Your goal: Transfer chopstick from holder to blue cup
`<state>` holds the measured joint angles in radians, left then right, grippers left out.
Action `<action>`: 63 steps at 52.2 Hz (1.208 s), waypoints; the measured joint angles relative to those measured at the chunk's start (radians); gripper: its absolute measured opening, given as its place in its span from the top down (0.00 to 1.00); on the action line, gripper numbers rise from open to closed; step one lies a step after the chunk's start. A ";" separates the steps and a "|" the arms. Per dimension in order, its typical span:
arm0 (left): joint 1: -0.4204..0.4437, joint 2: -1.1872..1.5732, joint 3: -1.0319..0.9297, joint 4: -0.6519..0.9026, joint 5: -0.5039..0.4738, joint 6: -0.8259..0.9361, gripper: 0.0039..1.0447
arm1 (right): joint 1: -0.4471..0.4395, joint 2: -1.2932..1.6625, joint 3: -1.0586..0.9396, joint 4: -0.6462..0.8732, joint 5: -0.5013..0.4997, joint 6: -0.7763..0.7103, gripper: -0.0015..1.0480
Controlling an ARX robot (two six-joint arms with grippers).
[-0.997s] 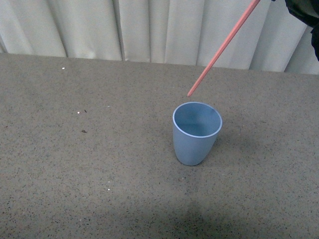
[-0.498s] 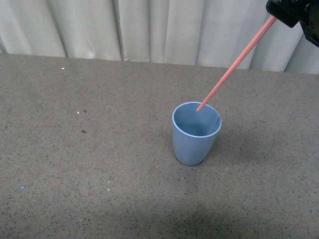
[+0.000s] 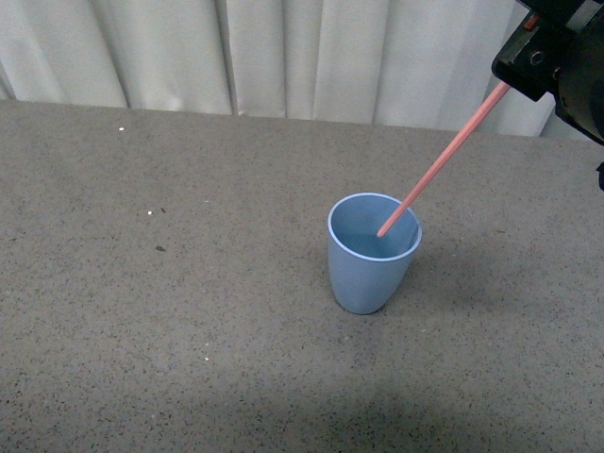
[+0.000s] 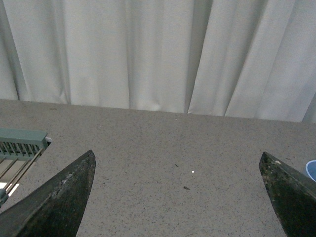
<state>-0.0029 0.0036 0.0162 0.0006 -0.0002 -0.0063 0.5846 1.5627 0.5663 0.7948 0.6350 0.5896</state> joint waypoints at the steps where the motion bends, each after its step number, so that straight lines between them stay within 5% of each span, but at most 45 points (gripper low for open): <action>1: 0.000 0.000 0.000 0.000 0.000 0.000 0.06 | -0.001 0.002 0.000 0.000 0.000 0.001 0.97; 12: 0.000 0.000 0.000 0.000 0.000 0.000 0.06 | -0.002 0.008 0.000 0.008 -0.005 0.005 0.96; 29: 0.000 0.000 0.000 0.000 0.000 0.000 0.06 | -0.002 0.002 0.000 0.002 -0.005 0.010 0.37; 40: 0.000 0.000 0.000 0.000 0.000 0.000 0.06 | -0.004 -0.072 -0.017 -0.006 0.051 -0.044 0.07; 48: 0.000 0.000 0.000 0.000 0.000 0.000 0.06 | -0.008 -0.174 -0.065 -0.013 0.095 -0.108 0.09; 54: 0.000 0.000 0.000 0.000 0.000 0.000 0.06 | -0.068 -0.315 -0.179 0.027 -0.097 -0.308 0.24; 63: 0.000 0.000 0.000 0.000 -0.001 0.000 0.06 | -0.232 -0.752 -0.404 -0.241 -0.308 -0.532 0.53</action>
<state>-0.0029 0.0036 0.0162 0.0006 -0.0010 -0.0063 0.3531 0.8112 0.1619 0.5541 0.3271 0.0578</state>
